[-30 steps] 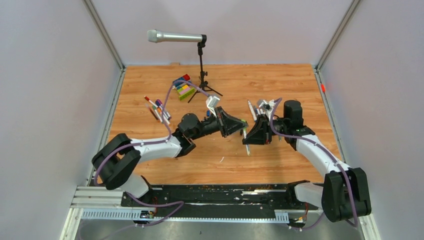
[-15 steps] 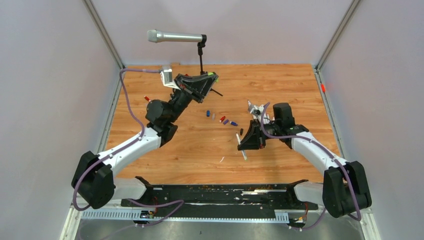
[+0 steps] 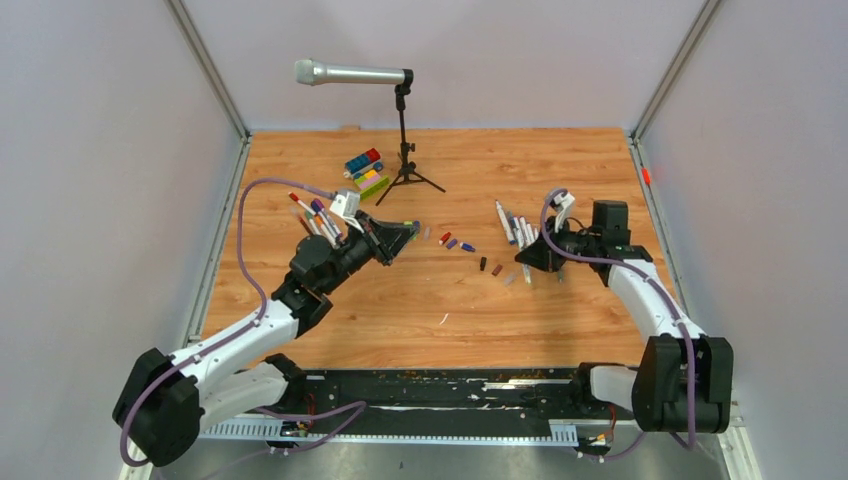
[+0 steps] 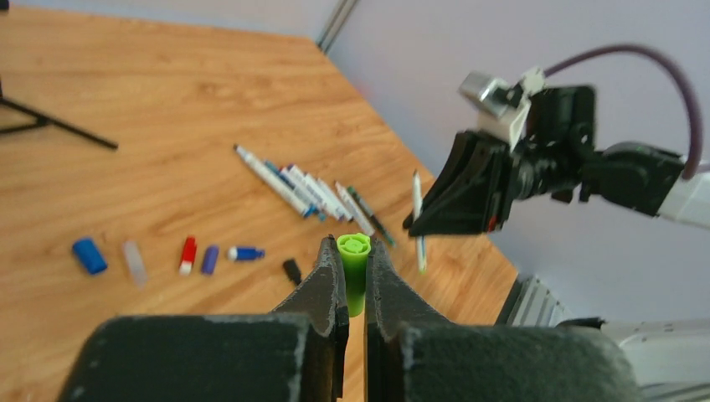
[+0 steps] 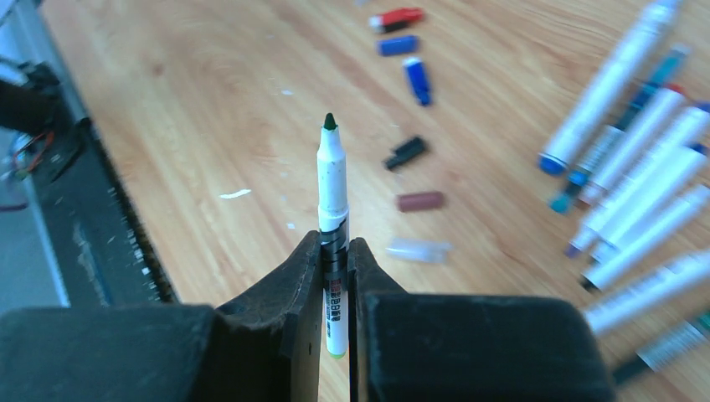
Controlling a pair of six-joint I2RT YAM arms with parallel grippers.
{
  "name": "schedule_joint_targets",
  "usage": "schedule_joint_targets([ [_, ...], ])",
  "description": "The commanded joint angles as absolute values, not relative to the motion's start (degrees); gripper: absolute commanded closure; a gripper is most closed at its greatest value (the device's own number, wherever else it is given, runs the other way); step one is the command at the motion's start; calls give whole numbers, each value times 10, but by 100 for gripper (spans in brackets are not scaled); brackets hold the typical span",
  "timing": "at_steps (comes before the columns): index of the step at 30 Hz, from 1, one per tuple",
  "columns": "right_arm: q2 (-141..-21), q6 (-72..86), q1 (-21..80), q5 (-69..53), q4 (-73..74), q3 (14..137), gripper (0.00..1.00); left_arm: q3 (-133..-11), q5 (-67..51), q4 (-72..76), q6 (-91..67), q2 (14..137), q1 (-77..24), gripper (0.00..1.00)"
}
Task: Open the pen caps
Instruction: Place the pen at the center of the board.
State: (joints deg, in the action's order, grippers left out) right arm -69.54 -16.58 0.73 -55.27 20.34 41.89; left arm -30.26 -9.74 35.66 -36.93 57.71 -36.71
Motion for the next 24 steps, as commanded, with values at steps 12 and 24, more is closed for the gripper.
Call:
schedule_joint_targets([
  [12,-710,-104,-120,-307,145,434,100,-202,-83,326,-413,554,-367,100],
  [24,-801,-97,-135,-186,155,462,99,-191,-78,312,-407,556,-368,100],
])
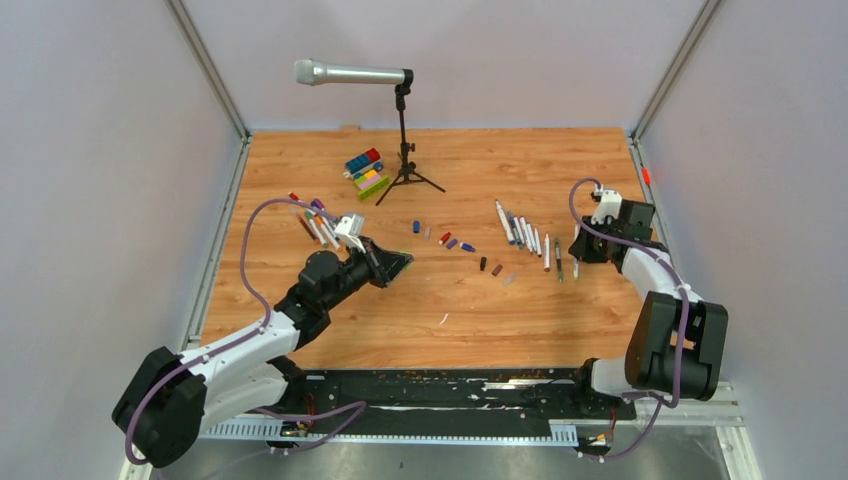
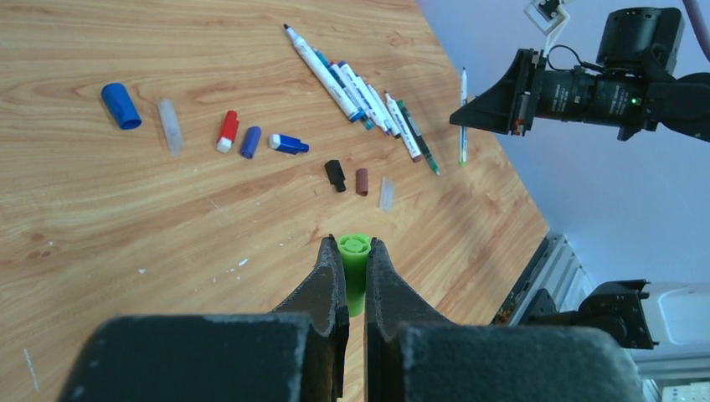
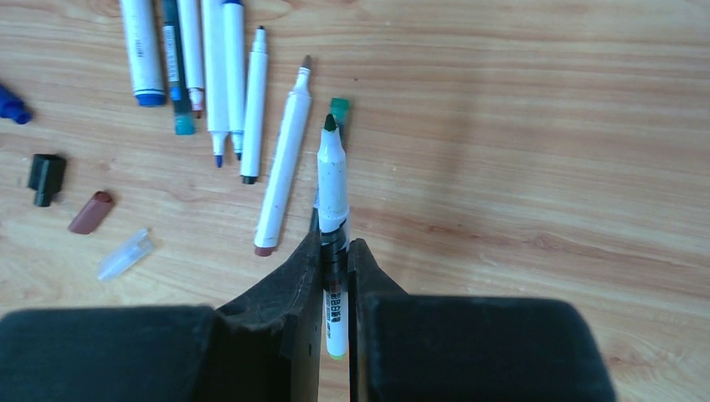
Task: Open the pen caps
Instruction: Place the pen at the center of the board, then place the pen cap at the center of the board.
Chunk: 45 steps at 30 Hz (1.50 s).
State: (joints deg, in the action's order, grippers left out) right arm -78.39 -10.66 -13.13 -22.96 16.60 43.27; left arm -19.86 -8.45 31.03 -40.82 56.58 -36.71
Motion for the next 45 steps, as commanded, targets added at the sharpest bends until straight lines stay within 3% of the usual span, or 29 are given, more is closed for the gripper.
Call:
schedule_joint_targets([
  [1,-807,-97,-135,-184,156,463,98,-190,-78,311,-407,556,-367,100],
  [15,-903,-102,-135,-180,204,510,83,-187,-79,305,-406,559,-368,100],
  [24,-904,-105,-135,-203,219,519,69,-212,-128,297,-410,589,-368,100],
  [28,-892,-109,-135,-209,228,524,68,-248,-150,282,-403,625,-390,100],
  [45,-800,-170,-145,-305,259,530,64,-536,-2,66,-308,882,-598,100],
])
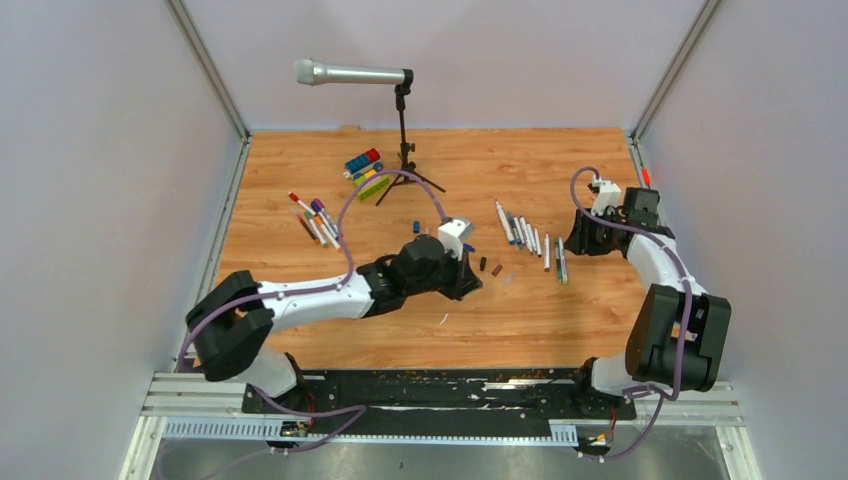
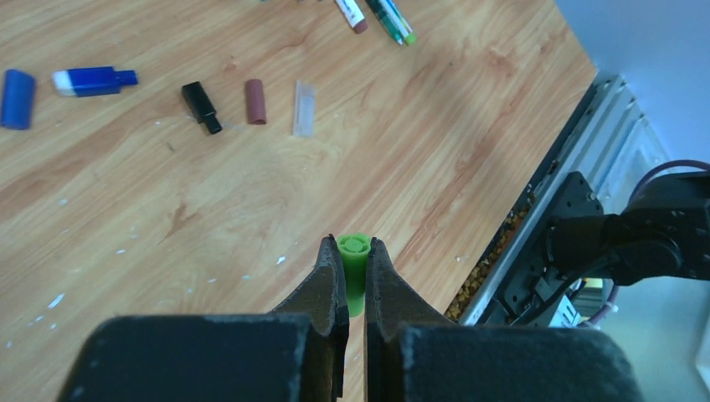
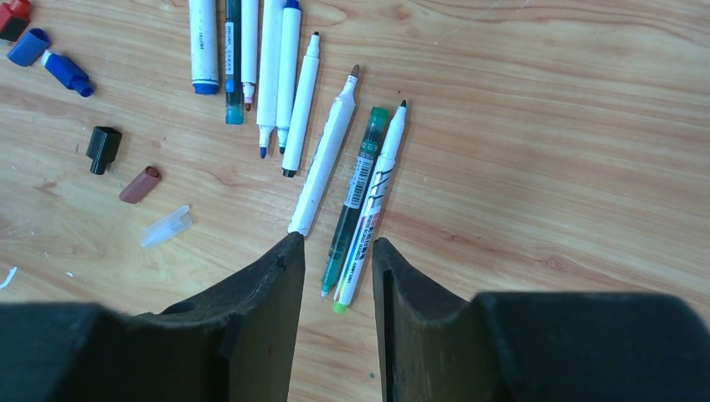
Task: Open the pen caps
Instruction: Place the pen cap at the center of the board.
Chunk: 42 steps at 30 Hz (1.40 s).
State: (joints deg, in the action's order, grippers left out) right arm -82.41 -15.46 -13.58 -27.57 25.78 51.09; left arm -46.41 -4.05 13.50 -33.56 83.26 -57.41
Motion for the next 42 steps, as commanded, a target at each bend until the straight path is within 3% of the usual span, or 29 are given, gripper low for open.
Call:
schedule_joint_targets([
  [1,-798,-170,-146,-307,260,530,64,-556,10,56,-306,900,-605,100],
  [14,-788,-167,-153,-315,262,534,64,-838,53,-118,-250,1138,-651,97],
  [28,-785,-166,-155,-321,261,534,64,-1007,66,-180,-238,1290,-653,92],
  [42,-788,-166,-155,-324,262,534,63,-1045,70,-212,-228,1306,-652,64],
])
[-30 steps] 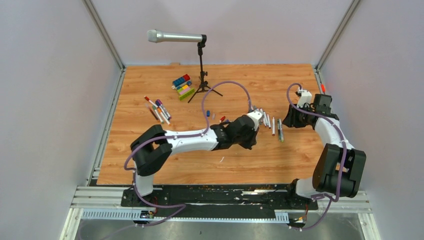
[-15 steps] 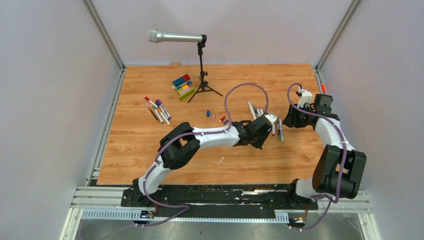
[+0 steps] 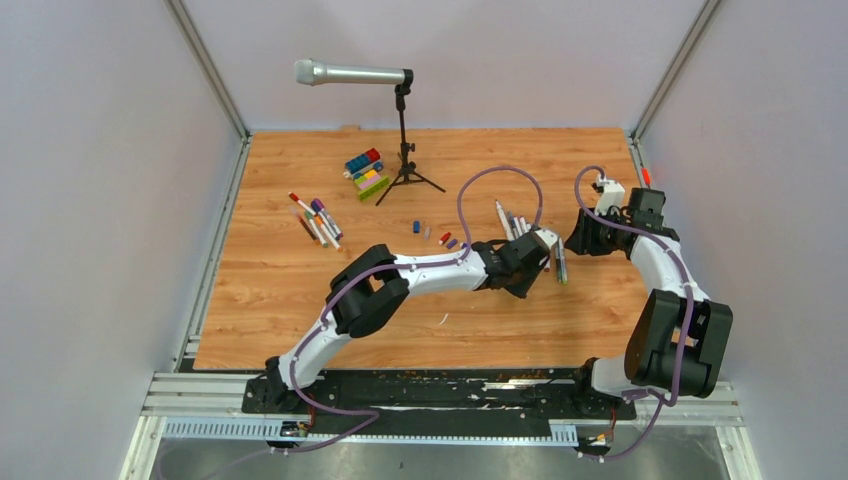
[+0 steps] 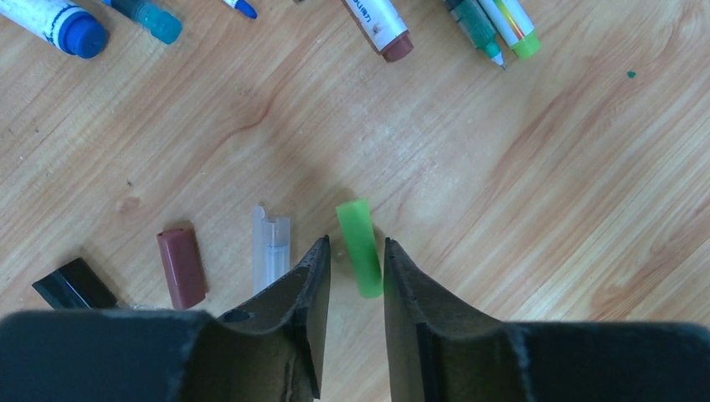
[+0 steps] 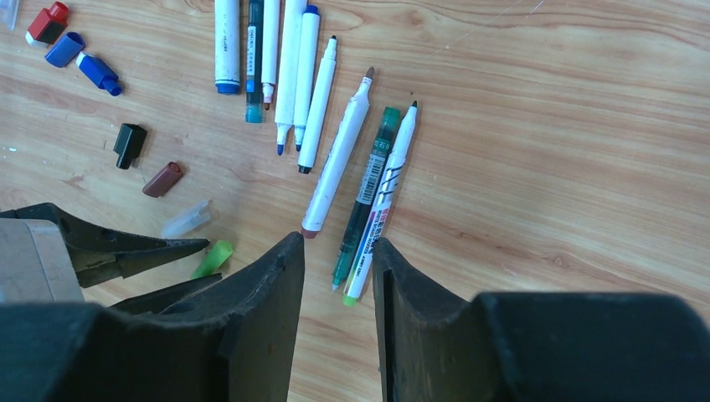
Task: Open the pen caps
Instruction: Place the pen cap at the center of the board, then pick up the pen from the center of the board.
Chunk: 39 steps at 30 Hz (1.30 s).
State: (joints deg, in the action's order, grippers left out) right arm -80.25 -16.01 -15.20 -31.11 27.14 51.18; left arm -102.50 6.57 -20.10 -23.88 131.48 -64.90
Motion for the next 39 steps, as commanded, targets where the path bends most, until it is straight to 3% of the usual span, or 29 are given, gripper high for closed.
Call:
schedule_joint_targets([
  [1,-787,-166,-156,-325,262,534,63,-1042,70,-211,-227,1300,-652,62],
  [10,-788,-169,-156,-333,264,533,63,-934,68,-119,-202,1162,-653,56],
  [17,-786,-174,-156,-348,267,532,63,-794,131,-66,-175,1015,-653,52],
  [22,-785,-181,-156,-359,270,533,63,-681,254,-51,-151,896,-652,31],
  [26,-785,-185,-156,-367,272,533,63,-571,372,-23,-142,799,-632,1],
  [33,-786,-188,-155,-368,274,532,63,-409,273,-3,-211,633,-451,0],
  [39,-788,-189,-156,-368,274,531,63,-344,204,-3,-248,553,-266,0],
])
